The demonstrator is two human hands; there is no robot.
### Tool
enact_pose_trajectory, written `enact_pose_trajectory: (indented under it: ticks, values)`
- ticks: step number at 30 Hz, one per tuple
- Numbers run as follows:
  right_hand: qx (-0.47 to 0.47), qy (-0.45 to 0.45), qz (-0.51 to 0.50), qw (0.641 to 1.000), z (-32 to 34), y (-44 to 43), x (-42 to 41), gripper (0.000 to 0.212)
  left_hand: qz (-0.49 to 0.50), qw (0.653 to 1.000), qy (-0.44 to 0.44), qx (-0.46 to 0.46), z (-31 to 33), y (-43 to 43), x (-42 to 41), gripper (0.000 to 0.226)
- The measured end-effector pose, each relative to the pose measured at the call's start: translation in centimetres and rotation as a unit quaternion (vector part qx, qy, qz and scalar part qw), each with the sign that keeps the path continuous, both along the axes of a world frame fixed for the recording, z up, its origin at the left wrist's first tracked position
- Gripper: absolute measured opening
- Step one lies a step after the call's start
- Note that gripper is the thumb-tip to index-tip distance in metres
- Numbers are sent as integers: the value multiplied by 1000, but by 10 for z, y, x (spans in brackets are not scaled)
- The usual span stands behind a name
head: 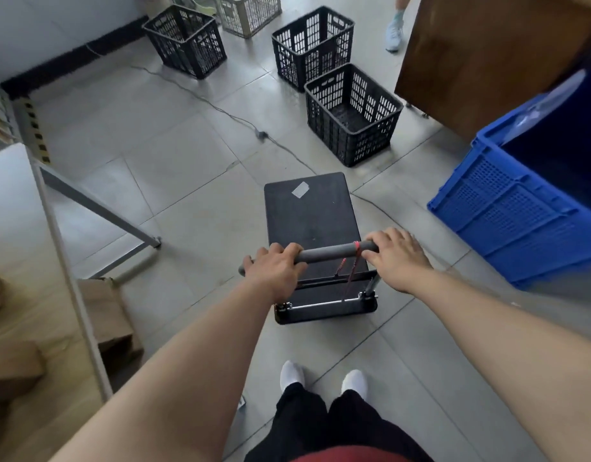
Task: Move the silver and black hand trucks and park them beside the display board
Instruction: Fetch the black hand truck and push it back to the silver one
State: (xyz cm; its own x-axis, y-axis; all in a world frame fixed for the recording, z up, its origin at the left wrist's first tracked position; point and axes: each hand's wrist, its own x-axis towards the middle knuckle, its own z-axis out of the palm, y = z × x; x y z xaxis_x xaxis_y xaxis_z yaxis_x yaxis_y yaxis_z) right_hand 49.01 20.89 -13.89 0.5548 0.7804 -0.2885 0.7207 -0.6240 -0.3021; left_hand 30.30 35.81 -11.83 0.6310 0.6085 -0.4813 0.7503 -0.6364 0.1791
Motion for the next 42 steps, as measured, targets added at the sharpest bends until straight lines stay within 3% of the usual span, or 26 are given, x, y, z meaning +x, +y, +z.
enact_pose_trajectory:
  ticks: [9, 19, 42]
  values:
    - [1, -5, -106, 994, 5, -77, -59, 31, -101, 995, 4, 9, 0, -43, -22, 30]
    - [-24, 10, -248, 968, 11, -160, -189, 35, -259, 966, 2, 9, -1, -92, -91, 34]
    - [-41, 49, -487, 871, 19, -387, -382, 41, -529, 848, 22, 4, 7, -303, -151, 34]
